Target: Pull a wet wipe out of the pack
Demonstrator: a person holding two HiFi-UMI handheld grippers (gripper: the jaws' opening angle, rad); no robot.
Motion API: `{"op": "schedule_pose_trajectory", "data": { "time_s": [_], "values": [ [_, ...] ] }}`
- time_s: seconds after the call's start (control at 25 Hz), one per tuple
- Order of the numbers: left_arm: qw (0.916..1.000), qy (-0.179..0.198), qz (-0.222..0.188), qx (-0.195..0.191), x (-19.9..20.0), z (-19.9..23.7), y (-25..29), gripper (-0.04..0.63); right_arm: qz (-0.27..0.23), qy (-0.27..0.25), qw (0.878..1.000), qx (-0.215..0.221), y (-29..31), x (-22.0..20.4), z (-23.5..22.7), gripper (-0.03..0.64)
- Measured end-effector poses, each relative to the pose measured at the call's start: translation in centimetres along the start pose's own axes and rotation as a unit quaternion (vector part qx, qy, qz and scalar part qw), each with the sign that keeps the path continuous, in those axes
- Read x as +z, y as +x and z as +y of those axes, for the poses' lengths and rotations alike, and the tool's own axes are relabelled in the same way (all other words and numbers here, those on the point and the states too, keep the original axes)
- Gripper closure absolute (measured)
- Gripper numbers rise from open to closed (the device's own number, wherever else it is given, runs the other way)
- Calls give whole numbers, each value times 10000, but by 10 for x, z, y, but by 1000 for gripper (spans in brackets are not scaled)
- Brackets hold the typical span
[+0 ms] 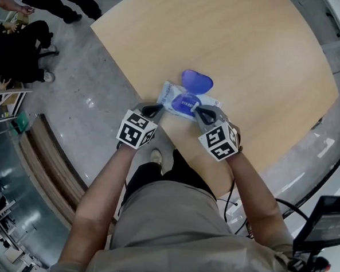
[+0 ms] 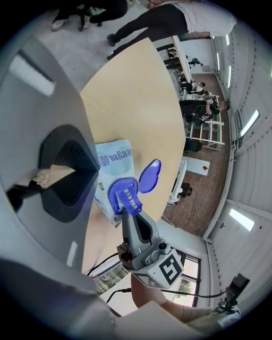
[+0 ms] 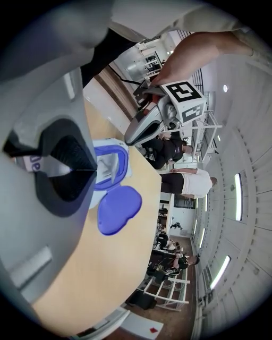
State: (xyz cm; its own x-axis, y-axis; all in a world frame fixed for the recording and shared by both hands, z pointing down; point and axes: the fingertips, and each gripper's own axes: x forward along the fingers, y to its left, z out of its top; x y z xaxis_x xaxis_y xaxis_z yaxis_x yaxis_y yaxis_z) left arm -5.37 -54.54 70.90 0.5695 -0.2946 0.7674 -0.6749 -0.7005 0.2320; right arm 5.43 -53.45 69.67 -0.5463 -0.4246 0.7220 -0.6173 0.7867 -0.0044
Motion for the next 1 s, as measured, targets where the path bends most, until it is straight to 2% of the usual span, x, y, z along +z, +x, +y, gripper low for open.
{"op": "schedule_pose_trajectory", "data": {
  "time_s": [1.0],
  "values": [
    [9997,196,24,-143,1,-2,-2,591,-453,425,9955,-711,-55,23,-22,614]
  ]
}}
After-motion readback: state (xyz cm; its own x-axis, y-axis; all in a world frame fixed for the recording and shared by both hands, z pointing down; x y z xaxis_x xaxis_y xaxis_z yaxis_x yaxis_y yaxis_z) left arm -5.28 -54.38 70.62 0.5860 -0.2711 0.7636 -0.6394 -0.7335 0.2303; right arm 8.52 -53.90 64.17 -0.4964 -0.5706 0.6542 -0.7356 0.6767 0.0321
